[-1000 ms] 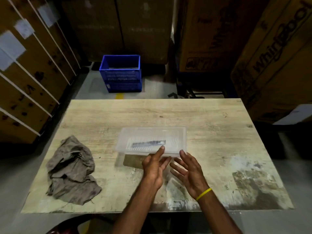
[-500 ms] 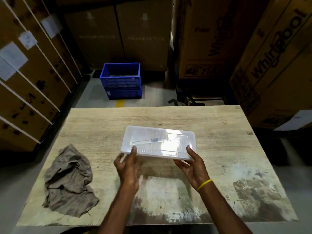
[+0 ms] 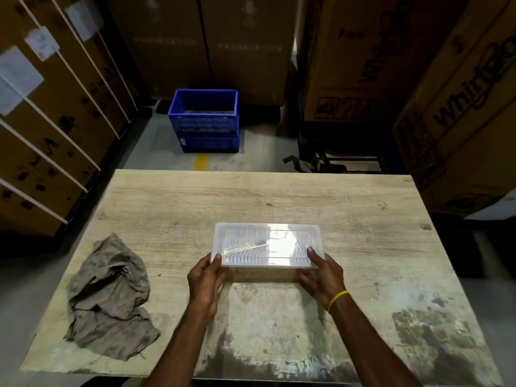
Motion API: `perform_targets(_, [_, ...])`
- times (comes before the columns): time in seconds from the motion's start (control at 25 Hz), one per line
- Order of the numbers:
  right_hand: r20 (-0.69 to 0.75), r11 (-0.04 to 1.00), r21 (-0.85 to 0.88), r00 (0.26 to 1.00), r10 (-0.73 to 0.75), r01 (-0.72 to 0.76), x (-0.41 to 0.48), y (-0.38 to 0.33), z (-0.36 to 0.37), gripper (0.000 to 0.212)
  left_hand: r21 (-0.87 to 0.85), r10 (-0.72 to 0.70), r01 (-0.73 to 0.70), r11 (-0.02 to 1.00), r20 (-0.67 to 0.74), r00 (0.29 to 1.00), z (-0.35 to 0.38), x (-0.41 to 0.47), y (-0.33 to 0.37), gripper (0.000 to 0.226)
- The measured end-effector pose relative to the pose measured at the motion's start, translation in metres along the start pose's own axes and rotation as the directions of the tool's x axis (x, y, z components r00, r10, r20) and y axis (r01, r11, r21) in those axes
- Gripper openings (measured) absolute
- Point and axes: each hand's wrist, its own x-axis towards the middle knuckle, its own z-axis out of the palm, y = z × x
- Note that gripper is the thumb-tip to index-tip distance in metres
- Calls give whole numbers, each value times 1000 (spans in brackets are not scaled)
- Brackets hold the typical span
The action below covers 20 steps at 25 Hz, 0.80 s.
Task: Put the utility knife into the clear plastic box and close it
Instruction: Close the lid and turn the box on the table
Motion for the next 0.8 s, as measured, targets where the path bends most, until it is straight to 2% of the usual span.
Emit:
perform_targets(0.32, [-28, 994, -100, 998, -57, 54, 13, 14, -6, 21, 142, 16, -10, 990, -41, 999, -9, 10, -20, 34])
perform_targets(0.68, [-54, 988, -140, 996, -69, 60, 13, 21, -4, 32, 237, 104, -94, 967, -32, 994, -7, 9, -20, 30])
perform_targets(0.8, [-63, 985, -171, 997, -34, 22, 10, 16, -4, 27, 285, 115, -100, 953, -34, 993, -8, 11, -21, 28])
